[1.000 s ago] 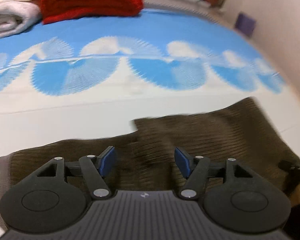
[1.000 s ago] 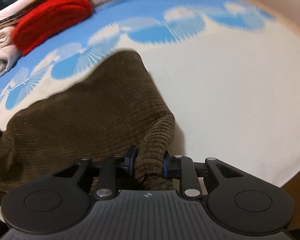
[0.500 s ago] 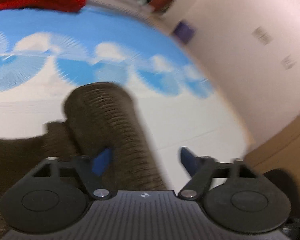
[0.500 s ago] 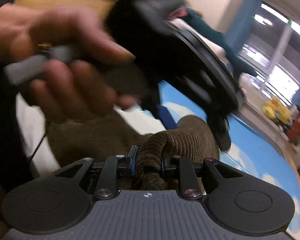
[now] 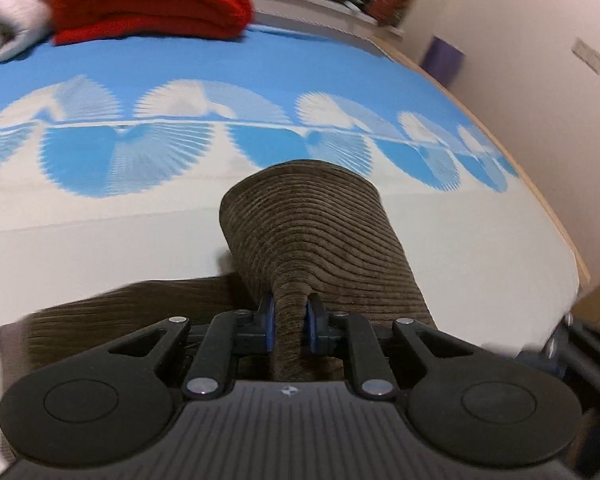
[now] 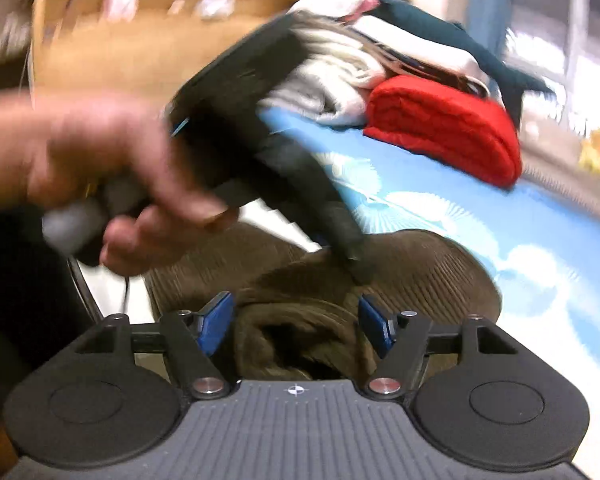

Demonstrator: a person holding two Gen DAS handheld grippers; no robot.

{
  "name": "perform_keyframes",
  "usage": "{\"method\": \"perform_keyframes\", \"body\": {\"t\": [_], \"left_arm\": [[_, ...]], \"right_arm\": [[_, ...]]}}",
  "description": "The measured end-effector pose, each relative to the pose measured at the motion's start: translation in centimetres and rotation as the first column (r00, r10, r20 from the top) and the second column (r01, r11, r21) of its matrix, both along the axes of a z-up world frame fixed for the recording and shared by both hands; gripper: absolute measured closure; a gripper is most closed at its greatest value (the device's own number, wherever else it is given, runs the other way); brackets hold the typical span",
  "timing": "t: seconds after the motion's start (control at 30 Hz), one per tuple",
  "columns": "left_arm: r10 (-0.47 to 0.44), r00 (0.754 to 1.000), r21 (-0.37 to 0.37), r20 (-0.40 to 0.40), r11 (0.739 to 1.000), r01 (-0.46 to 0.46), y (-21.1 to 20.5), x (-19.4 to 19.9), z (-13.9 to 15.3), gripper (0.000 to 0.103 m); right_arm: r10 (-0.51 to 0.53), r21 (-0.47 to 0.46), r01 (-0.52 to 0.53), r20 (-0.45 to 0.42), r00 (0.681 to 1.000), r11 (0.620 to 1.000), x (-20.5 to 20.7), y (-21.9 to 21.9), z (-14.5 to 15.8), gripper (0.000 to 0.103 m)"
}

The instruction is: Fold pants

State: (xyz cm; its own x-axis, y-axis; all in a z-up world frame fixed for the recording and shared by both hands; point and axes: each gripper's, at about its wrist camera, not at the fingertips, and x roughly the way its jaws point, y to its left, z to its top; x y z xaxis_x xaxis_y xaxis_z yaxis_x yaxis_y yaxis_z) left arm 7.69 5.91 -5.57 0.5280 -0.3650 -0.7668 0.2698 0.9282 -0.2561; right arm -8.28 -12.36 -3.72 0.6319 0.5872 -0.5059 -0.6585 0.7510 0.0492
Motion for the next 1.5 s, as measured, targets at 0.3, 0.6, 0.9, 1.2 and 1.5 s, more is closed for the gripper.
{"method": "perform_keyframes", "body": {"t": [0.3,0.6,0.9,1.2,1.5], "left_arm": [[0.29,0.956,0.044,-0.045,0.957,-0.288,14.4,-2.1,1.2,0.103],[0.357,0.912,-0.175,-0.203,0.903,-0.392,19.5,-1.9,-0.6,0.079],[0.194,0.934,-0.086,-0.301,0.97,-0.229,10.6,2.6,-5.4,0.029],[0.177,0.971,-0.089,-0.162,0.977,-0.193,10.4,0.9,-2.0,0.087],[0.375,0.905,0.035,-0.199,0.926,-0.376,18.8,-3.3,-1.3,0.077]], "right_arm": [[-0.206,0.19,0.279,-0.331,0.921,0.941,6.3,-2.1,-1.8,0.025],[-0.303,0.03,0.362,-0.487,0.819,0.932,9.5,1.6,-6.5,0.017],[-0.344,-0.016,0.388,-0.498,0.796,0.921,9.9,2.3,-7.1,0.015],[-0.354,-0.009,0.41,-0.525,0.774,0.912,10.1,1.4,-7.1,0.015],[-0.219,0.124,0.337,-0.548,0.807,0.933,10.6,2.9,-6.5,0.006]]}}
